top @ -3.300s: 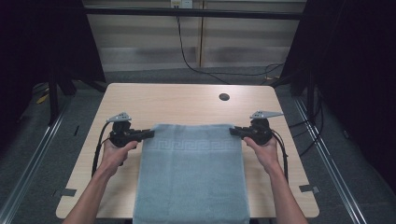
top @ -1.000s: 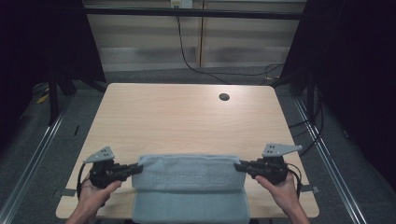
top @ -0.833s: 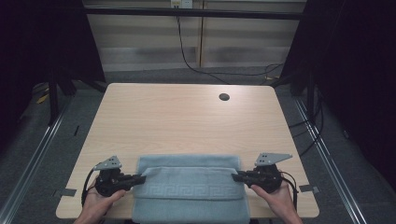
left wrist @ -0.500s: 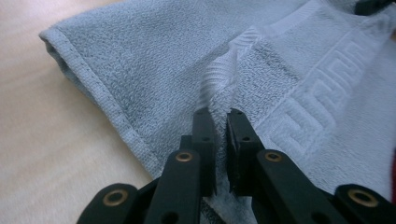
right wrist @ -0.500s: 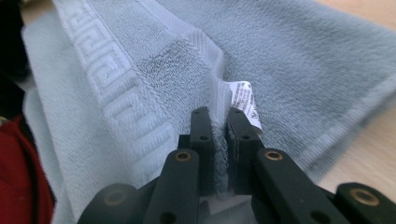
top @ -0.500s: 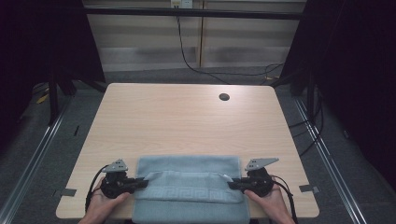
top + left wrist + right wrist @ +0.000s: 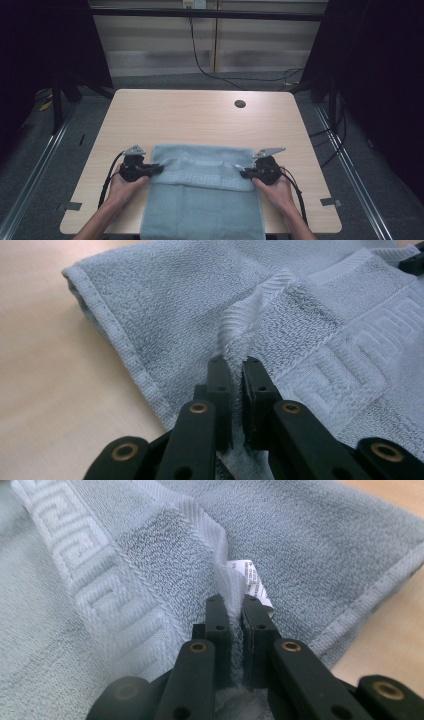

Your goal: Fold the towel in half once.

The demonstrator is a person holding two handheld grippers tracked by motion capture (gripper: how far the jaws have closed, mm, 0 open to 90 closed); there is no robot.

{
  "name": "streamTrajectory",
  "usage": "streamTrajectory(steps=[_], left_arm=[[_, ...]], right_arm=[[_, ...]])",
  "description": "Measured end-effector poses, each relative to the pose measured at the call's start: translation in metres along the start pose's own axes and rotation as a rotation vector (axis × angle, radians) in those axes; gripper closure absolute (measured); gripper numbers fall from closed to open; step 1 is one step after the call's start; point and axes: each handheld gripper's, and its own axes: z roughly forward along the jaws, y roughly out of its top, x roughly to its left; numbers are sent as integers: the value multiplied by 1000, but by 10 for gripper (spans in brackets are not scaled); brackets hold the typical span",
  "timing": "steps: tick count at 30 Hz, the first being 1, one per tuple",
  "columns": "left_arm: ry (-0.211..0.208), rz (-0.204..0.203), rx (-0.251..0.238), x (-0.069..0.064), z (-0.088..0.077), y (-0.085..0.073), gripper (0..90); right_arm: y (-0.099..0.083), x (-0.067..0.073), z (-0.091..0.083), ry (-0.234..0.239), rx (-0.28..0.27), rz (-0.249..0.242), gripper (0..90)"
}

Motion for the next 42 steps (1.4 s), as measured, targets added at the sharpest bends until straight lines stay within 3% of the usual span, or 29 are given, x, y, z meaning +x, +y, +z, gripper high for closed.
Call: streamTrajectory(steps=[5, 6, 11, 12, 16, 22, 28, 33, 40, 42], left_arm=[[15, -4, -31, 18, 15, 16, 842], [20, -20, -38, 21, 18, 19, 842], [67, -25, -31, 26, 33, 37, 842], [69, -13, -25, 27, 34, 39, 841], [84, -37, -44, 35, 39, 44, 841], [103, -69, -65, 44, 42, 49, 841], [125, -70, -72, 49, 44, 51, 841], [108, -105, -85, 57, 45, 54, 840], [104, -113, -80, 51, 53, 59, 839], [124, -92, -74, 47, 55, 62, 841]], right_arm=[[17, -22, 11, -34, -12, 19, 845], [20, -27, 13, -35, -17, 30, 845], [33, -41, 20, -54, -11, 15, 845], [35, -43, 21, -60, -7, 17, 845], [40, -53, 26, -84, -34, 47, 845], [53, -62, 38, -119, -61, 66, 846], [66, -68, 47, -153, -50, 76, 845], [70, -72, 51, -171, -73, 101, 845], [64, -76, 41, -183, -64, 94, 845], [61, -77, 38, -183, -59, 95, 846]])
